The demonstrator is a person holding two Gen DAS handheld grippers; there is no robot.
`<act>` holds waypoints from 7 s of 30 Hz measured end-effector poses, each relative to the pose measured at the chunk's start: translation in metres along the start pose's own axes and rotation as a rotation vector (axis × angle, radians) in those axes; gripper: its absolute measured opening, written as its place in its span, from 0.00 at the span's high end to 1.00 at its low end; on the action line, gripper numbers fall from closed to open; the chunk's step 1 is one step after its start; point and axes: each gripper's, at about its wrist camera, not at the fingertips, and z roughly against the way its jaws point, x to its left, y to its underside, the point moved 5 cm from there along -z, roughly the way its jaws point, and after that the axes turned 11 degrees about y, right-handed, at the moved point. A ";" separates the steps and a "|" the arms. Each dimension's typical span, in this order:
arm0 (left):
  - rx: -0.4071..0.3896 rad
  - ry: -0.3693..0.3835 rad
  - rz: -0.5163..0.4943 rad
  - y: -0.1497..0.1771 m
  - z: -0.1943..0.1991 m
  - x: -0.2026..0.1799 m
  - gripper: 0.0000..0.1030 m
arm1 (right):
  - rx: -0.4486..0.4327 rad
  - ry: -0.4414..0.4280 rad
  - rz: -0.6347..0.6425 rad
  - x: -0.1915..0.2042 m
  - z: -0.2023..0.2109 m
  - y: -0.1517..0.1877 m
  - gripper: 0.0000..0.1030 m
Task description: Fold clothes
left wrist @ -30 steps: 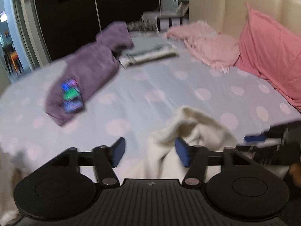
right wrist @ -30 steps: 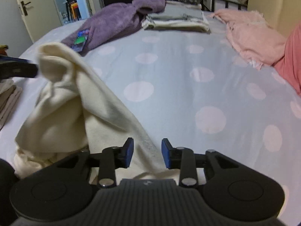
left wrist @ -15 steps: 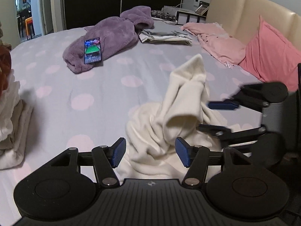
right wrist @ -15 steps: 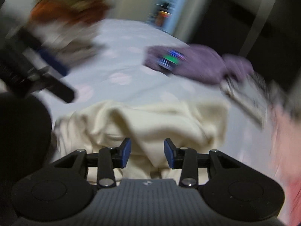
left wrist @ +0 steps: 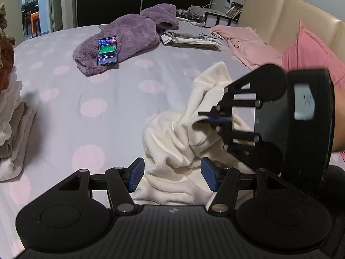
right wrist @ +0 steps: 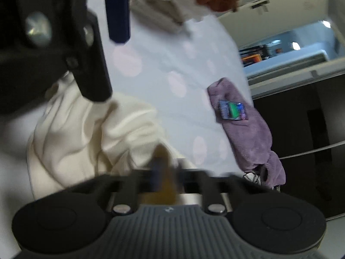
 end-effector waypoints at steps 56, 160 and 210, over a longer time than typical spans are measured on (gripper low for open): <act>-0.343 -0.116 -0.065 -0.067 0.055 -0.045 0.96 | 0.005 0.171 -1.110 -0.278 0.176 0.126 0.97; 0.354 0.195 -0.133 -0.176 -0.285 0.133 0.89 | 0.380 -0.329 -1.055 -0.155 -0.266 0.306 0.60; 0.246 0.153 -0.623 -0.244 -0.326 0.086 0.84 | 0.206 -0.309 -0.958 -0.189 -0.309 0.278 0.65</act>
